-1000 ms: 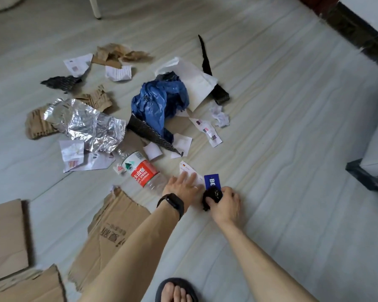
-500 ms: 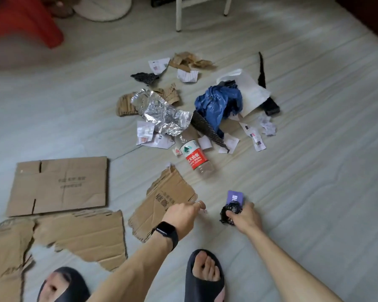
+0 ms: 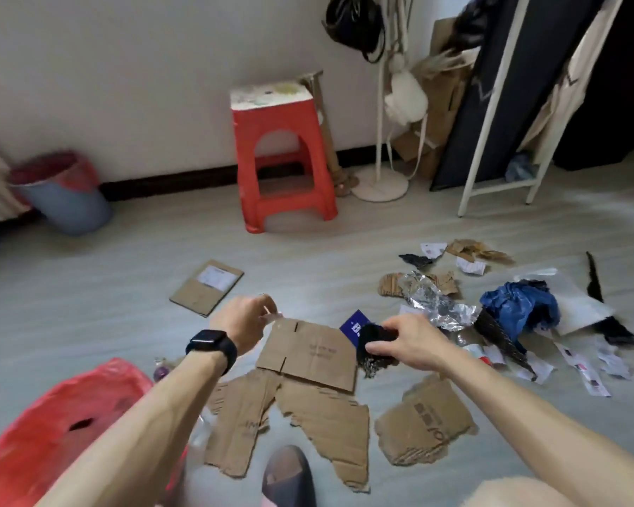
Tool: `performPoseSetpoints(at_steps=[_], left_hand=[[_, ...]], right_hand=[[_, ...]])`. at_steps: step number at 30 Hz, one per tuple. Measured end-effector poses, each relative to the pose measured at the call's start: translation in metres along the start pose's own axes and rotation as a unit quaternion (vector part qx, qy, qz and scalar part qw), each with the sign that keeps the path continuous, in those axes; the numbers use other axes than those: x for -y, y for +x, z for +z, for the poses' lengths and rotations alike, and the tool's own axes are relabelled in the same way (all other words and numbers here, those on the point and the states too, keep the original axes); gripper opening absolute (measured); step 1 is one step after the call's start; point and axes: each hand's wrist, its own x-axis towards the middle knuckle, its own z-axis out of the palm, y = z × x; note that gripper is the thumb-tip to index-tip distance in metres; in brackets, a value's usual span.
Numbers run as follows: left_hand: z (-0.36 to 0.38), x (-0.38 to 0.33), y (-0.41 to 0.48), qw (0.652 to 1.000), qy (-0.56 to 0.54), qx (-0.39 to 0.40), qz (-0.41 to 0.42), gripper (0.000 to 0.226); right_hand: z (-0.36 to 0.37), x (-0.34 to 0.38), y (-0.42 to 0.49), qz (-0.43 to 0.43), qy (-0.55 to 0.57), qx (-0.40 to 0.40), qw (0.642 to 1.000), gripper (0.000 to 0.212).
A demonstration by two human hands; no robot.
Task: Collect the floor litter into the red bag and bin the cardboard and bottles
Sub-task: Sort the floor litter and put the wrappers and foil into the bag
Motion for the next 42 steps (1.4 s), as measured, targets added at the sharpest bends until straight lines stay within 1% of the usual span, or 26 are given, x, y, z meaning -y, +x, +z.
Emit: performPoseSetpoints(at_steps=[3,5,8,10,12,14,16,18,20,21,22,23,26,31,34,38,41,42], left_hand=[[-0.06,0.061,-0.035,0.997,0.006,-0.051,-0.05,0.018],[-0.085,0.105,-0.067,0.991,-0.018,-0.084,-0.098,0.018],[-0.095,0.16,-0.116,0.973,-0.075,-0.128,-0.174,0.015],[-0.09,0.192,-0.149,0.956,-0.112,-0.15,-0.225,0.015],[-0.081,0.218,-0.181,0.938,-0.133,-0.16,-0.276,0.015],[-0.067,0.232,-0.203,0.927,-0.142,-0.153,-0.311,0.018],[-0.049,0.244,-0.222,0.915,-0.159,-0.15,-0.339,0.021],[-0.033,0.25,-0.233,0.908,-0.177,-0.148,-0.349,0.023],[-0.023,0.254,-0.241,0.902,-0.197,-0.138,-0.359,0.021],[-0.022,0.255,-0.244,0.903,-0.201,-0.124,-0.36,0.021],[-0.021,0.253,-0.242,0.906,-0.202,-0.111,-0.356,0.023],[-0.022,0.254,-0.241,0.91,-0.201,-0.099,-0.349,0.025],[-0.032,0.247,-0.227,0.926,-0.196,-0.073,-0.314,0.022],[-0.055,0.206,-0.182,0.952,-0.196,-0.046,-0.229,0.02],[-0.068,0.162,-0.141,0.971,-0.179,-0.011,-0.156,0.024],[-0.073,0.075,-0.079,0.991,-0.129,0.028,-0.027,0.034],[-0.068,0.01,-0.042,0.992,-0.091,0.072,0.056,0.037],[-0.064,-0.01,-0.032,0.99,-0.085,0.089,0.074,0.038]], right_hand=[[-0.004,0.082,0.011,-0.073,-0.043,-0.003,0.996,0.033],[0.005,0.136,0.014,-0.118,-0.082,-0.015,0.99,0.033],[0.031,0.202,0.015,-0.175,-0.083,-0.022,0.981,0.031],[0.058,0.239,0.017,-0.204,-0.074,0.003,0.976,0.029],[0.096,0.27,0.018,-0.229,-0.092,0.035,0.969,0.028],[0.133,0.288,0.016,-0.227,-0.08,0.059,0.969,0.029],[0.172,0.303,0.014,-0.209,-0.041,0.083,0.974,0.033],[0.197,0.31,0.011,-0.182,-0.004,0.111,0.977,0.04],[0.214,0.315,0.005,-0.157,0.031,0.154,0.975,0.045],[0.219,0.318,0.003,-0.153,0.049,0.165,0.973,0.052],[0.223,0.317,0.005,-0.149,0.068,0.166,0.972,0.06],[0.224,0.318,0.004,-0.151,0.081,0.164,0.972,0.062],[0.21,0.313,0.004,-0.159,0.043,0.151,0.975,0.047],[0.131,0.28,-0.001,-0.172,-0.038,0.094,0.98,0.045],[0.074,0.24,-0.012,-0.154,-0.065,0.051,0.985,0.041],[0.015,0.163,-0.033,-0.084,-0.065,-0.006,0.994,0.039],[-0.016,0.115,-0.046,-0.024,-0.074,0.006,0.997,0.038],[-0.024,0.102,-0.049,-0.016,-0.07,0.008,0.997,0.038]])
